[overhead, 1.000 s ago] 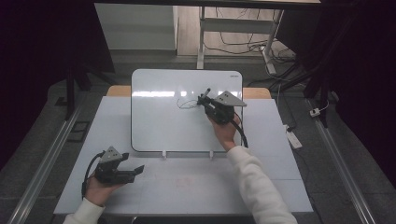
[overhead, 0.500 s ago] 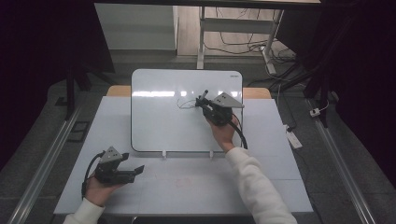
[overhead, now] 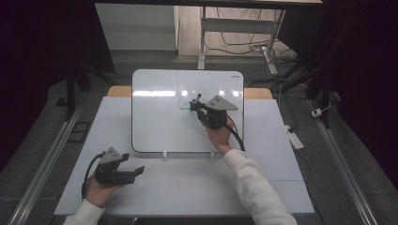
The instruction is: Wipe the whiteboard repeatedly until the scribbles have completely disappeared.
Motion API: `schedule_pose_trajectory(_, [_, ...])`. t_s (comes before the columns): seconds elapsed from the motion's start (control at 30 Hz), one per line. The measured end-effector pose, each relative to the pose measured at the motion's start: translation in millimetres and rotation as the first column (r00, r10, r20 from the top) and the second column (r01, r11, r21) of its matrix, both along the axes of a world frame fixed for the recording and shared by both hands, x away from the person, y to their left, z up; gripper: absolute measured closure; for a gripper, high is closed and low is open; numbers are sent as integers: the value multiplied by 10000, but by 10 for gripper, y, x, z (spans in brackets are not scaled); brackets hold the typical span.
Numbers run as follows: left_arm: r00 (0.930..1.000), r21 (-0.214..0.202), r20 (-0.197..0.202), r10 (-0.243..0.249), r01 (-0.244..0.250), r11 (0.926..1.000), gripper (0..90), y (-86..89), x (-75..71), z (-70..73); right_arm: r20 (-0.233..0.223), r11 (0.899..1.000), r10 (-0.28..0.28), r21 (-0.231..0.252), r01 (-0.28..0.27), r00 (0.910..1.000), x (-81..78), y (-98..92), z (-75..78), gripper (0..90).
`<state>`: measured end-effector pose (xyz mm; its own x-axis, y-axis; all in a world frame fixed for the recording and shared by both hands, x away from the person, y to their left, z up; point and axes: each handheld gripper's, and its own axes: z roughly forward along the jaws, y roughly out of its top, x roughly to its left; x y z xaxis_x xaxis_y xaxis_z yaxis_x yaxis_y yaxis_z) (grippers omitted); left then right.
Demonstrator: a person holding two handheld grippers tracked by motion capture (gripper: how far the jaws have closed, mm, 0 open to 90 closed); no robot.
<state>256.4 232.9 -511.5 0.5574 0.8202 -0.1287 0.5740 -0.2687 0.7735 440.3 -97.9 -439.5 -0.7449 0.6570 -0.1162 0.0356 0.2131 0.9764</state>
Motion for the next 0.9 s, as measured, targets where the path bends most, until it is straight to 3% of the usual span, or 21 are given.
schedule_pose_trajectory(0.1, [10000, -15, 3, 21, -21, 10000, 188, 10, -1, 0, 50, 9977, -573, 362, 570, 9983, 78, -130, 66, 809])
schedule_pose_trajectory(0.17, [10000, -28, -4, 36, -36, 10000, 188, 14, 3, -2, -24, 9973, -605, 424, 606, 9982, 76, -164, 66, 809])
schedule_pose_trajectory(0.33, [10000, 28, -6, 7, -7, 10000, 188, 4, 5, -3, 65, 9996, -47, -264, 49, 10000, -37, -68, -11, 810])
schedule_pose_trajectory(0.43, [10000, 0, 26, 45, -45, 10000, 188, 8, -7, 4, 122, 9988, -492, 38, 492, 9987, 16, -141, 40, 809])
schedule_pose_trajectory(0.5, [10000, -17, 30, 55, -55, 10000, 188, 13, -4, 5, -68, 9970, -637, 427, 639, 9979, 60, -201, 57, 809])
schedule_pose_trajectory(0.63, [10000, 16, -25, 48, -48, 10000, 188, 8, 9, -5, 156, 9994, -345, 84, 343, 9993, 25, -135, 38, 809])
schedule_pose_trajectory(0.8, [10000, -37, 40, 82, -82, 10000, 188, 20, -6, 5, 84, 9953, -646, 732, 638, 9979, 123, -135, 79, 809])
schedule_pose_trajectory(0.9, [10000, -40, 7, 72, -72, 10000, 188, 23, 1, 0, 162, 9953, -699, 675, 687, 9974, 142, -119, 107, 810])
